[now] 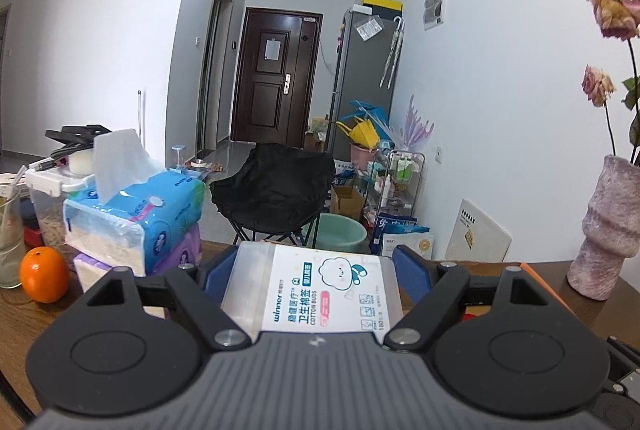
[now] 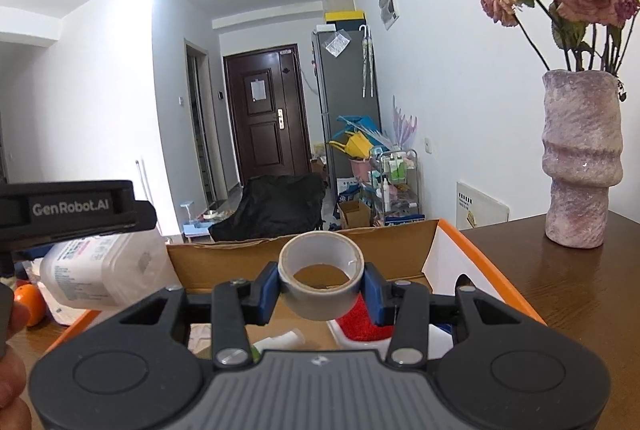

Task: Organize rigid objects
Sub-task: 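Carry the cotton swab box and tape roll with both tools into the box, then open both tools to drop the cotton swab box and tape roll into the box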

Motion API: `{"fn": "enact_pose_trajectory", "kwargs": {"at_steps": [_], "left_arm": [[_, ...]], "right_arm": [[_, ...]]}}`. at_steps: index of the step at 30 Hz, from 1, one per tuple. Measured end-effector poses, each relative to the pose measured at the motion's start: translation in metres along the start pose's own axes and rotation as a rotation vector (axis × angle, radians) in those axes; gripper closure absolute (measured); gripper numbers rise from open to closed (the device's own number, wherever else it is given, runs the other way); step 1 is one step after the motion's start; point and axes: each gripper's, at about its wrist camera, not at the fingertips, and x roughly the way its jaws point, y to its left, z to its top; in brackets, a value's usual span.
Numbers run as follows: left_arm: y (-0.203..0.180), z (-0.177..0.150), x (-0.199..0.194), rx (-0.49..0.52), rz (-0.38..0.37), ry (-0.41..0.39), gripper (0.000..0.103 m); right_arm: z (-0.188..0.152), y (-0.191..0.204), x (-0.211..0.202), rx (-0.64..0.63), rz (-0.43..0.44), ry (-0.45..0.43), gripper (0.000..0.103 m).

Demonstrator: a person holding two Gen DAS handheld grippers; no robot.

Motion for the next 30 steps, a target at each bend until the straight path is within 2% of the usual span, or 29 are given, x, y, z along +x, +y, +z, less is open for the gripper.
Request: {"fn": "enact_pose_trajectory", "kwargs": {"at_steps": [7,8,9,10,11,12,13,14,16,24,30], "left_arm": [[0.000,-0.003,0.008,0.011,-0.002,0.047,0.019],[0.001,-0.003,0.007,0.015,0.003,0.045,0.018],[0.001,-0.003,0.006,0.018,0.007,0.039,0.012],[0.002,-0.002,0.004,0.018,0.012,0.033,0.007],[0.003,-0.001,0.002,0.016,0.019,0.023,0.000],[0.005,-0.001,-0.001,0.013,0.029,0.010,0.000],[0.006,0.001,-0.002,0.012,0.031,0.009,0.000],[0.008,0.002,-0.002,0.009,0.033,0.014,0.000],[0.014,0.003,-0.002,-0.005,0.044,0.030,0.000],[0.028,0.007,-0.006,-0.045,0.064,0.043,0.000],[0.030,0.009,-0.027,-0.037,0.081,0.032,0.000]], "right_arm": [[-0.001,0.002,0.000,-0.013,0.005,0.034,0.060],[-0.001,0.002,-0.001,-0.013,0.006,0.039,0.059],[0.000,0.001,0.000,-0.013,0.006,0.048,0.059],[0.001,0.000,-0.001,-0.012,0.005,0.054,0.055],[0.002,-0.001,-0.001,-0.009,0.003,0.060,0.041],[0.002,-0.003,-0.002,-0.006,-0.002,0.062,0.031],[0.003,-0.004,-0.004,-0.001,-0.009,0.057,0.016],[0.003,-0.005,-0.006,0.005,-0.018,0.044,0.008],[0.005,-0.006,-0.010,0.007,-0.026,0.022,0.002],[0.009,-0.010,-0.014,0.010,-0.037,0.014,0.000],[0.014,-0.010,-0.035,-0.013,-0.047,-0.010,0.000]]}}
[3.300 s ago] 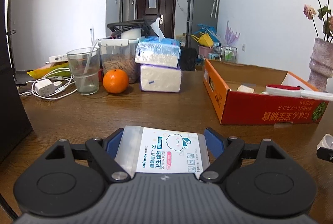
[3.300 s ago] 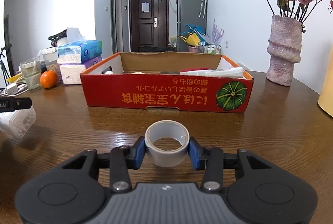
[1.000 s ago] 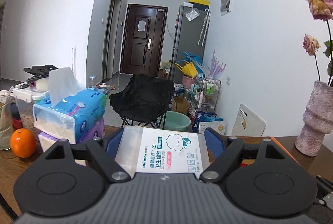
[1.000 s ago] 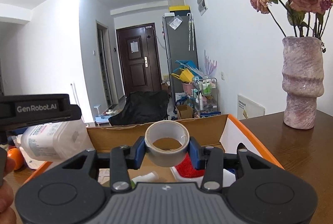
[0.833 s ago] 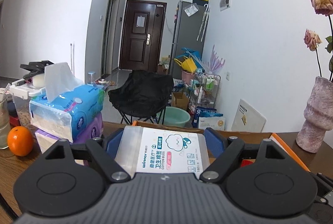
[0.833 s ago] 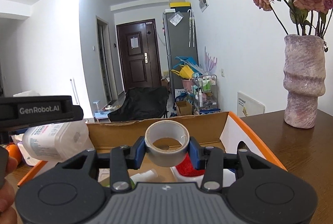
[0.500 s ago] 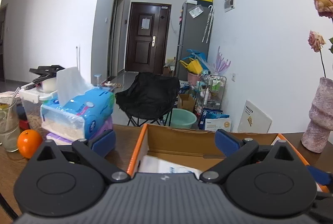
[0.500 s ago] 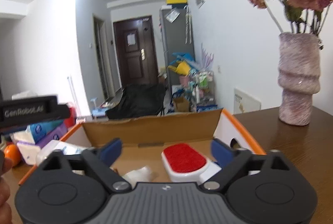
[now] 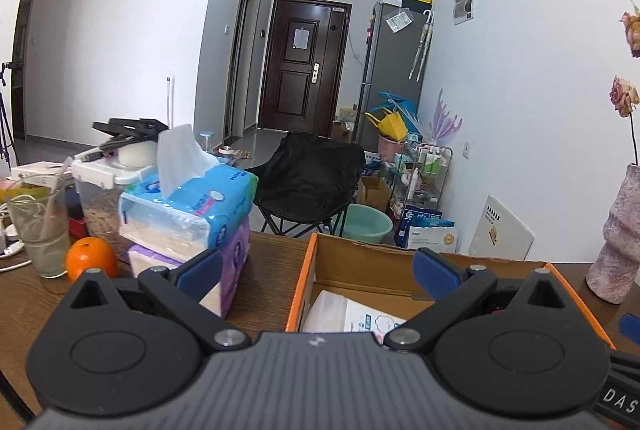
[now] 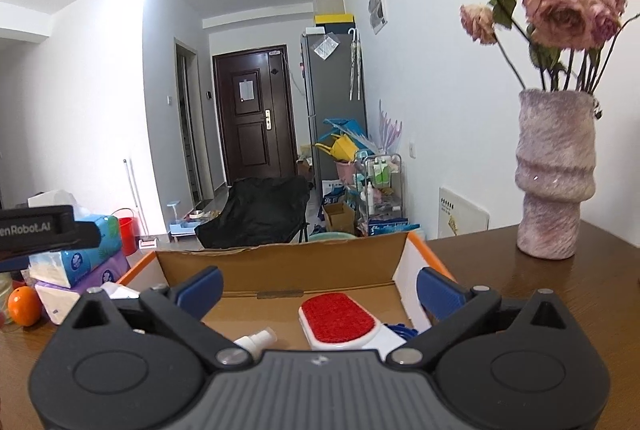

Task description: Organize rigid objects

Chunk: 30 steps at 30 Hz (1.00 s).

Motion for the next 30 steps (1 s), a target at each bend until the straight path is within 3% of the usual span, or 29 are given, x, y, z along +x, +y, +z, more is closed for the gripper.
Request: {"fn": "enact_pose_trajectory", "kwargs": {"at_steps": [11,25,30], "left_arm": [[-0.007,-0.006,-0.086,0.062,0.010,-0.055,0.000],[0.001,-0.026,-0.235,0.062,-0.027,-0.077,0.000],[0.003,-0.047,-0.288,0.075,-0.018,-0.048,0.000]], "right_arm": [[0.008,-0.014,-0.075,-0.009,-0.014,-0.028,0.000],[0.003,-0.043,-0.222,-0.062,-0.011,-0.031,0.000],[-0.003,-0.052,-0.287,-0.083,-0.014,-0.036,0.000]]}}
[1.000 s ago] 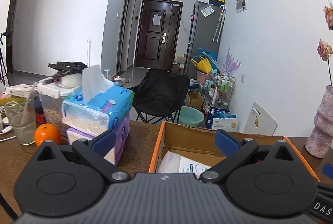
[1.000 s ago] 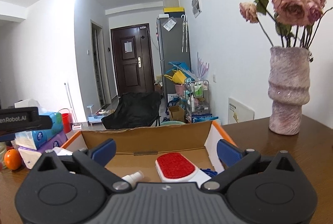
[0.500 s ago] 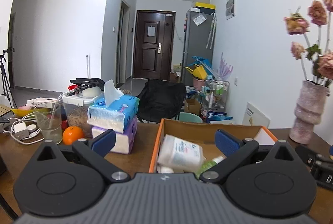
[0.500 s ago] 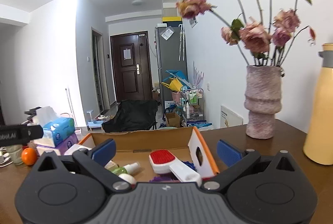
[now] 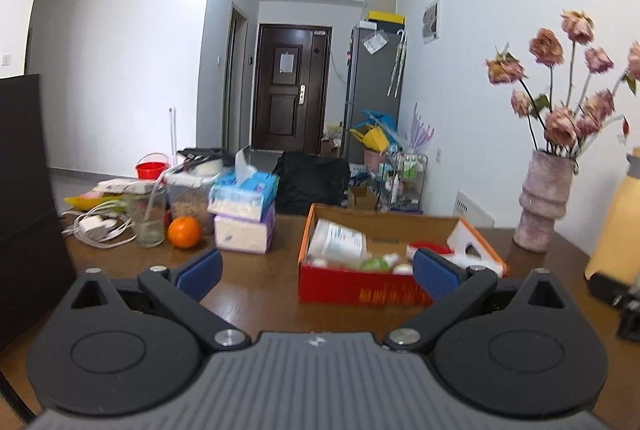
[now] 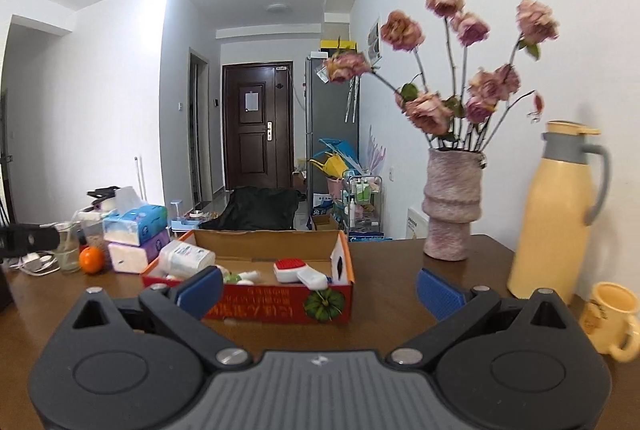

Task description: Organize rigid objects

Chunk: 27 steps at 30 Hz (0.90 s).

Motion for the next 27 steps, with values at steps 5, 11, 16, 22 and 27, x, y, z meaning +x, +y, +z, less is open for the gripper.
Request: {"fn": "enact_pose_trajectory", "kwargs": {"at_steps": [5,11,16,22,27], "left_arm": [[-0.001,-0.025,-0.052,0.022,0.005,0.041,0.000],[-0.001,-0.057,-0.105,0.052,0.004,0.097,0.000],[-0.003,-0.082,-0.137,0.070,-0.011,0.139,0.000],[-0.006,-0.097,-0.159,0.075,-0.031,0.154,0.000],[-0.005,-0.098,-0.170,0.075,-0.037,0.142,0.000]], "right_arm": [[-0.014,-0.009,-0.058,0.011,0.004,0.020,0.000],[-0.039,-0.017,-0.111,0.034,0.008,0.081,0.000],[-0.057,-0.018,-0.145,0.022,0.009,0.119,0.000],[-0.067,-0.015,-0.173,0.010,0.003,0.117,0.000],[-0.066,-0.013,-0.186,0.002,0.007,0.095,0.000]]}}
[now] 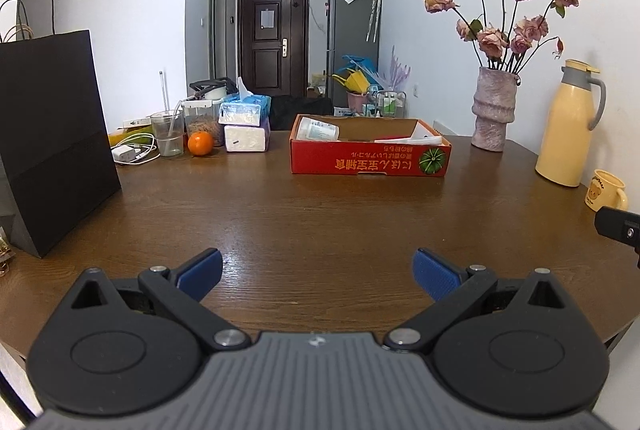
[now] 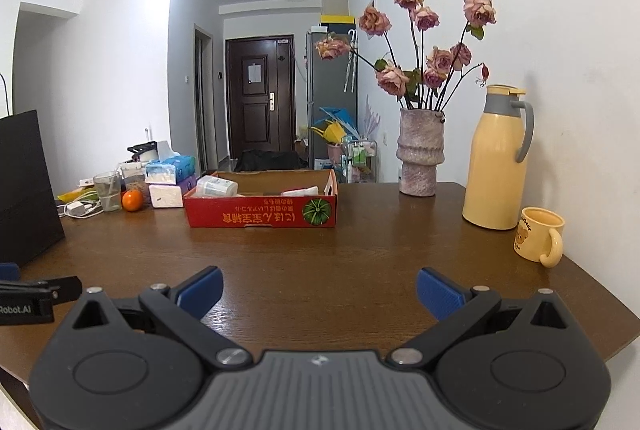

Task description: Organize rigid objects

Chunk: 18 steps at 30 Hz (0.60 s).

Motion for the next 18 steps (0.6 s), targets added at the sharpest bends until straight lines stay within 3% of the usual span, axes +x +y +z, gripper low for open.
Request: {"fn": "enact_pose_trajectory", "kwargs": {"at_steps": [18], "left_arm": [[-0.0051,0.0002,-0.0053,0.013,-0.015,-0.006,0.000]], "right_arm": [[0.0013,0.0020,-0.0066,-0.007,0.001,-0.012,0.000]]}}
